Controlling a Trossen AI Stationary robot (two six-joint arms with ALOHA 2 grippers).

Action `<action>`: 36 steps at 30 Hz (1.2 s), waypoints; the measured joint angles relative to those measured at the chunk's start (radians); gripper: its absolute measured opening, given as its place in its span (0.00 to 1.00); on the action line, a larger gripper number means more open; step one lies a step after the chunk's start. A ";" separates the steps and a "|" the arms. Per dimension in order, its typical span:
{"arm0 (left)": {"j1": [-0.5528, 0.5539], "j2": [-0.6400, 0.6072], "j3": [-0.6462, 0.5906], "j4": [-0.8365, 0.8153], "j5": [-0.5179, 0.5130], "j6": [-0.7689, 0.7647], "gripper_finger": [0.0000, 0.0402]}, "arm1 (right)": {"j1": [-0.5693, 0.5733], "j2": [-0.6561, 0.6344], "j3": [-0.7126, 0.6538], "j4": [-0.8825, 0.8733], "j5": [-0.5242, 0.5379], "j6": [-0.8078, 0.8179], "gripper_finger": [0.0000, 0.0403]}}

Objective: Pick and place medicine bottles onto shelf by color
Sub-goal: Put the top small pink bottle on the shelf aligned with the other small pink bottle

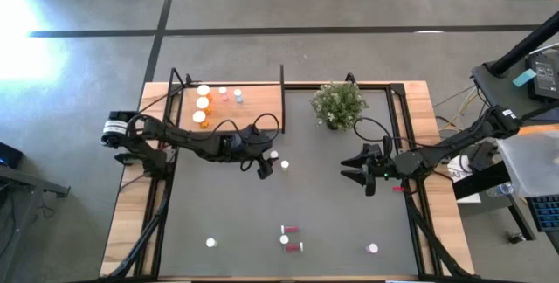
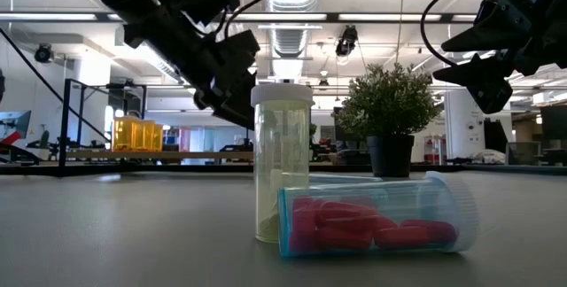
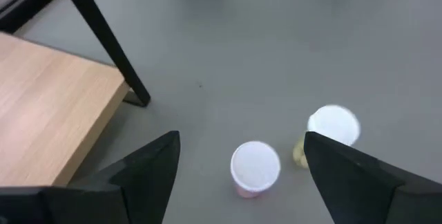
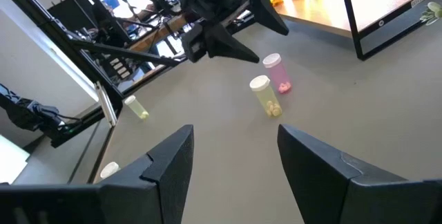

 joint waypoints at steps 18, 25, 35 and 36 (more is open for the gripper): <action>-0.001 0.096 -0.006 0.020 -0.032 -0.053 0.71 | 0.000 0.000 0.000 -0.001 0.000 0.000 0.50; -0.001 0.112 -0.004 0.026 -0.032 -0.054 0.59 | 0.000 0.000 0.000 -0.001 0.000 0.000 0.50; -0.001 0.112 -0.004 0.025 -0.025 -0.053 0.35 | 0.000 0.000 0.000 -0.001 0.000 0.000 0.50; -0.001 0.112 -0.004 0.025 -0.024 -0.052 0.34 | 0.000 0.000 0.000 -0.001 0.000 0.000 0.50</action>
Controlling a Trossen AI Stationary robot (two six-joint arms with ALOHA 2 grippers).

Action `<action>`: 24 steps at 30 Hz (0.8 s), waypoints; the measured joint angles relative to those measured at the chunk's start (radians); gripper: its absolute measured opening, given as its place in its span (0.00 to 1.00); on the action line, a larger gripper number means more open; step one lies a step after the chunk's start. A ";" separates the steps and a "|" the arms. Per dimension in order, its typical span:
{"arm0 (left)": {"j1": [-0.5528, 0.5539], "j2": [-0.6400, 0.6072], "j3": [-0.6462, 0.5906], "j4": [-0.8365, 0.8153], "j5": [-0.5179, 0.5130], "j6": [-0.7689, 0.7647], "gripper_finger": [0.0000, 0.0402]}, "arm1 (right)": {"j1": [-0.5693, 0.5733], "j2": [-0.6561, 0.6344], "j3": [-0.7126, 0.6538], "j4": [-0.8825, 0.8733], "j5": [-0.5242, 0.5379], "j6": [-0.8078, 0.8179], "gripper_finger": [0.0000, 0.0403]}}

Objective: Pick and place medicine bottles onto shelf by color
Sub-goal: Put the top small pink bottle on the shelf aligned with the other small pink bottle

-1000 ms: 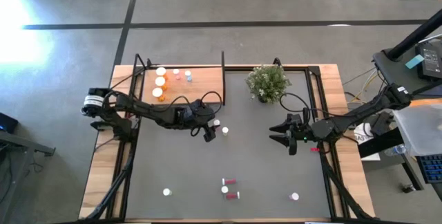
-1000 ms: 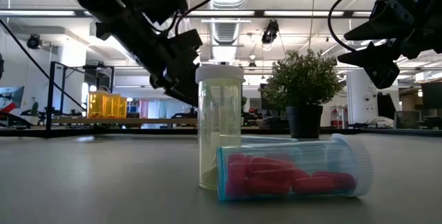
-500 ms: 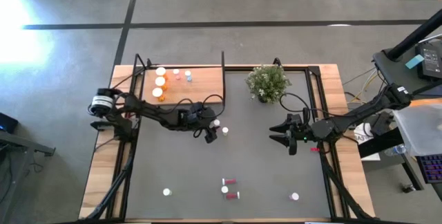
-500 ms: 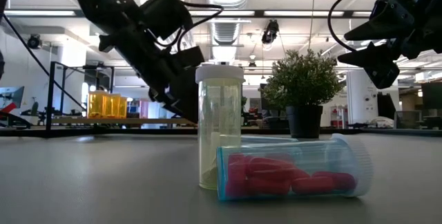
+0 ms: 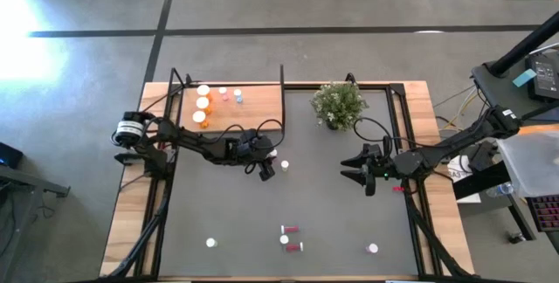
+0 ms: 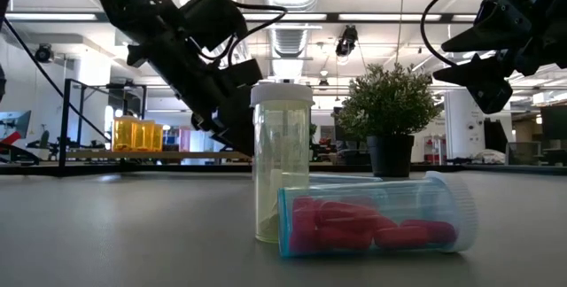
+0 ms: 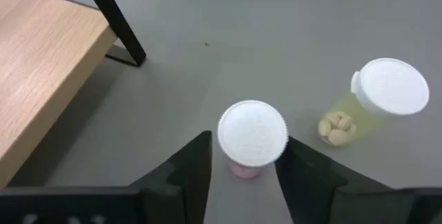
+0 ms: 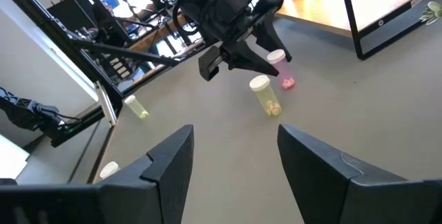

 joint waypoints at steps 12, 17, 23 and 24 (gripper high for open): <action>0.000 -0.001 0.000 0.024 0.000 0.001 0.29 | 0.000 0.000 0.000 0.000 0.000 0.000 0.50; 0.000 -0.012 -0.001 0.025 0.001 0.001 0.29 | 0.000 0.000 0.000 0.000 0.000 0.000 0.50; 0.000 -0.031 -0.001 0.022 0.001 0.001 0.29 | 0.000 0.000 0.000 0.000 0.000 0.000 0.50; 0.000 -0.035 -0.001 0.020 0.000 0.001 0.29 | 0.000 0.000 0.000 0.000 0.000 0.000 0.50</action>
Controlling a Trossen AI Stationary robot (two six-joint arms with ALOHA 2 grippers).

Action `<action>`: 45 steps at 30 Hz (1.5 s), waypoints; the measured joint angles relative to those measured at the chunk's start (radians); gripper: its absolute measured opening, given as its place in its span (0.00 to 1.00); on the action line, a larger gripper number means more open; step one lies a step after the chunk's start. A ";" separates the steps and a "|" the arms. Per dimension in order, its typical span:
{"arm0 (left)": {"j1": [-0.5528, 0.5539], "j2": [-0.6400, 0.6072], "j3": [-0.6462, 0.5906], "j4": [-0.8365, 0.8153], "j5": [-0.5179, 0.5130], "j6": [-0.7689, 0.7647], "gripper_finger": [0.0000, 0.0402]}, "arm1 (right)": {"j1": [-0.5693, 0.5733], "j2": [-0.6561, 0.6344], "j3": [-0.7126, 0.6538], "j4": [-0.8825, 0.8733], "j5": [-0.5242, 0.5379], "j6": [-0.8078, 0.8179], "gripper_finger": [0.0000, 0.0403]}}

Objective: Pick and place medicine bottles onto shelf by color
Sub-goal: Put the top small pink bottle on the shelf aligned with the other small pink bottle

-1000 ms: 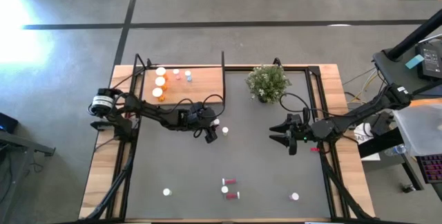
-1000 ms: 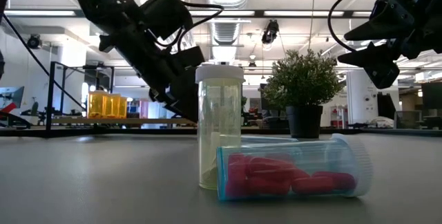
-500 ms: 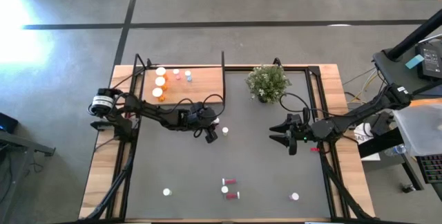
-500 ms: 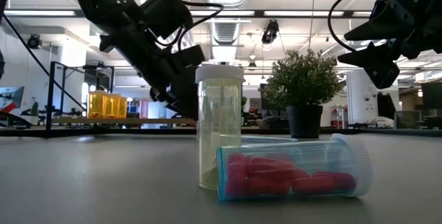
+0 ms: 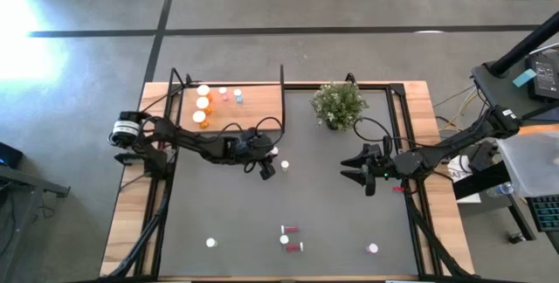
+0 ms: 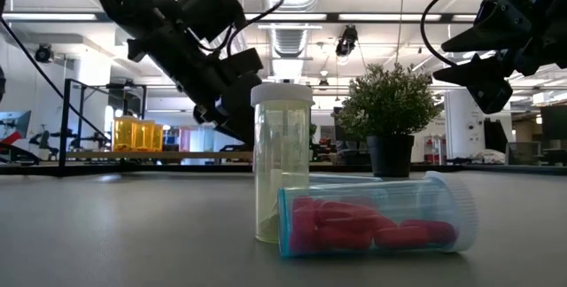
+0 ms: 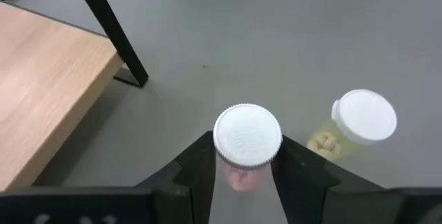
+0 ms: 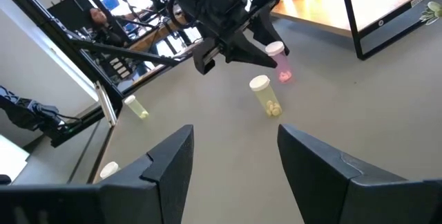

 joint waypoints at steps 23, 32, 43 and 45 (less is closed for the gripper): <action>0.047 -0.393 -0.152 -0.214 -0.428 -0.200 0.29 | 0.000 0.000 0.000 -0.001 0.000 0.000 0.50; 0.068 -0.433 -0.257 -0.217 -0.560 -0.302 0.29 | 0.000 0.000 0.000 -0.002 0.000 0.000 0.50; 0.243 -0.348 -0.262 -0.132 -0.573 -0.341 0.29 | 0.000 0.000 0.000 -0.002 0.000 0.000 0.50; 0.272 -0.332 -0.262 -0.099 -0.569 -0.341 0.29 | 0.000 0.000 0.000 -0.002 0.000 0.000 0.50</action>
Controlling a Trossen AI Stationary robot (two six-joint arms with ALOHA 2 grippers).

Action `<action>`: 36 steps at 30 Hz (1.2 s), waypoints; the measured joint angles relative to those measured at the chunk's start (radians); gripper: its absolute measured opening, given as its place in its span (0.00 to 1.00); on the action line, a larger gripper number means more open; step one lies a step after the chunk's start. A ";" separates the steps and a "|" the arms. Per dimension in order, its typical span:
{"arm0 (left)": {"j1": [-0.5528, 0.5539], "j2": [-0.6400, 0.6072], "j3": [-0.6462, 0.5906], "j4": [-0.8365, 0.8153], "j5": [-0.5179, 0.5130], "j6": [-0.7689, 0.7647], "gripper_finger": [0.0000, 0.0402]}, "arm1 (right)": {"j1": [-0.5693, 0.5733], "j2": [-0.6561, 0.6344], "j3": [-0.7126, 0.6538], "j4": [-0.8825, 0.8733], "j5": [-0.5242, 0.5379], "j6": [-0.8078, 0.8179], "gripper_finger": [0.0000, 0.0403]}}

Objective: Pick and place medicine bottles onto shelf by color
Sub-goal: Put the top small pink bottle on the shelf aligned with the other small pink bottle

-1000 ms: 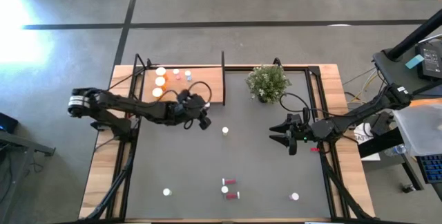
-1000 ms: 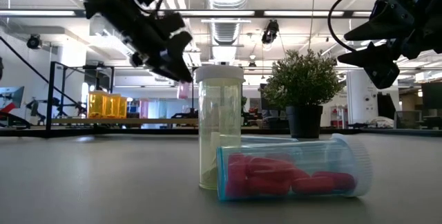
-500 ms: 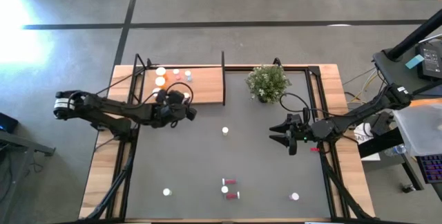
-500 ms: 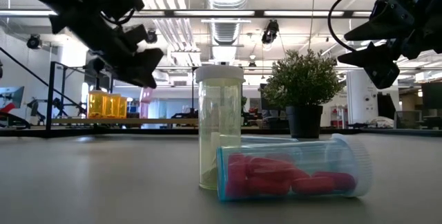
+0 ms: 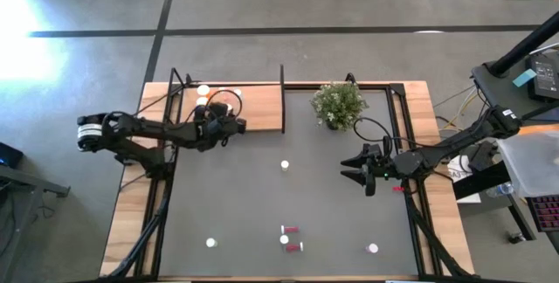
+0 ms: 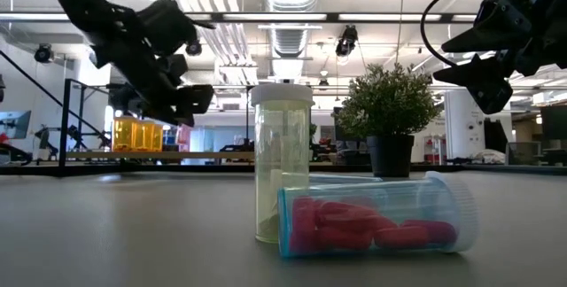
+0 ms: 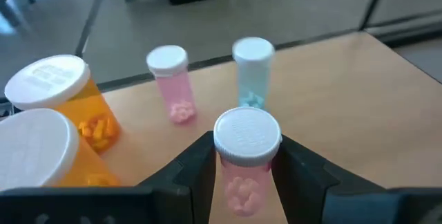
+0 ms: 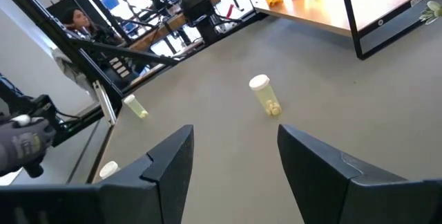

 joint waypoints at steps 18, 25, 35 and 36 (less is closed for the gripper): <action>0.095 0.074 0.002 0.043 -0.008 0.004 0.29 | 0.000 0.000 0.000 0.000 0.000 0.000 0.50; 0.095 0.074 0.002 0.043 -0.008 0.003 0.29 | 0.000 0.000 0.000 0.001 0.000 0.000 0.50; 0.108 0.074 -0.004 0.033 -0.008 0.003 0.29 | 0.000 0.000 0.000 0.000 0.000 0.000 0.50; 0.109 0.074 -0.004 0.033 -0.008 0.003 0.29 | 0.000 0.000 0.000 0.001 0.000 0.000 0.50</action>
